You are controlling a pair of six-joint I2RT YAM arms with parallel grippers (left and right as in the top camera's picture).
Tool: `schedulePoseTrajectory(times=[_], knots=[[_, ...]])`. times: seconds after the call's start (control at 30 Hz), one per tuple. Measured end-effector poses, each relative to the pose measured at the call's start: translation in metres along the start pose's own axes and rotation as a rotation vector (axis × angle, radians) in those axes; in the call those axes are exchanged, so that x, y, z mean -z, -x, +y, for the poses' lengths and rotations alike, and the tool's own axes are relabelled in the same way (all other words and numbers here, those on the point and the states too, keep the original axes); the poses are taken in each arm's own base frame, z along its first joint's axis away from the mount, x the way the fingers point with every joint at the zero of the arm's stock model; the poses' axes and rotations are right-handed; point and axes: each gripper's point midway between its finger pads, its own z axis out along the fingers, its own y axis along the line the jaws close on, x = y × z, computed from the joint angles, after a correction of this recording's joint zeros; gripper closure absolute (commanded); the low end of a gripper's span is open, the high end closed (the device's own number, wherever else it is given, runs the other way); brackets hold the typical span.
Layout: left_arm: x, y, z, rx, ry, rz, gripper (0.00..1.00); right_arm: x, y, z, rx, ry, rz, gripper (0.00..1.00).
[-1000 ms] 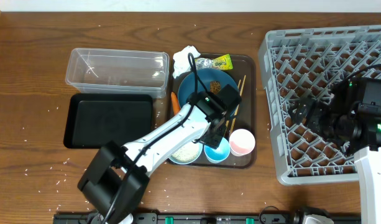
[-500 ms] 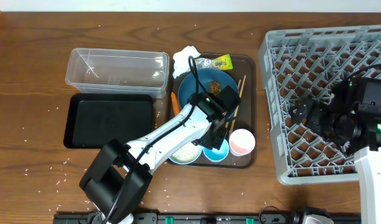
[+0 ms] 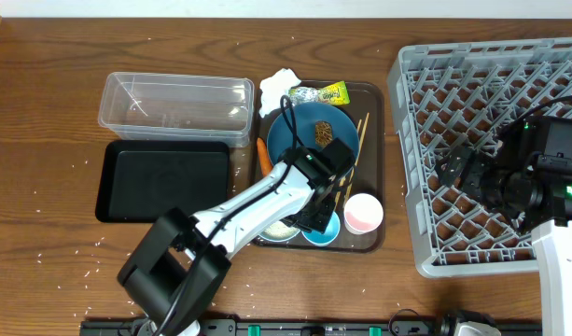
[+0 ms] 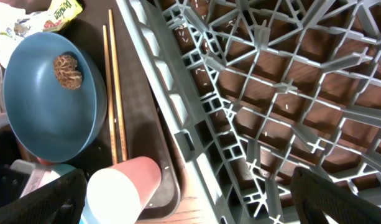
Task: Sort waste into correct bins and load items into the dishwasher rack
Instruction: 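Reach the left gripper to the small light-blue cup and grasp it, then lift the blue cup and pass it to the right gripper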
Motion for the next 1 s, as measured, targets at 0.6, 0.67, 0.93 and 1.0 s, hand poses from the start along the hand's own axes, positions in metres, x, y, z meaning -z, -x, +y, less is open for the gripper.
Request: schedulePoseTrajectory(times=[0.6,0.67,0.93,1.0], knots=[[0.225,0.041,0.026,0.074,-0.451,-0.709,0.94,0.014,-0.009,0.065,0.285,0.393,0.024,0.04],[0.247,0.044,0.020,0.030,-0.570,-0.760,0.94,0.030,-0.017,0.095,0.390,0.601,0.020,0.05],[0.288,0.033,-0.020,-0.177,-0.920,-0.759,0.94,0.108,-0.045,0.169,0.703,1.222,-0.060,0.03],[0.293,0.027,-0.026,-0.205,-0.968,-0.742,0.94,0.119,-0.053,0.180,0.780,1.305,-0.077,0.04]])
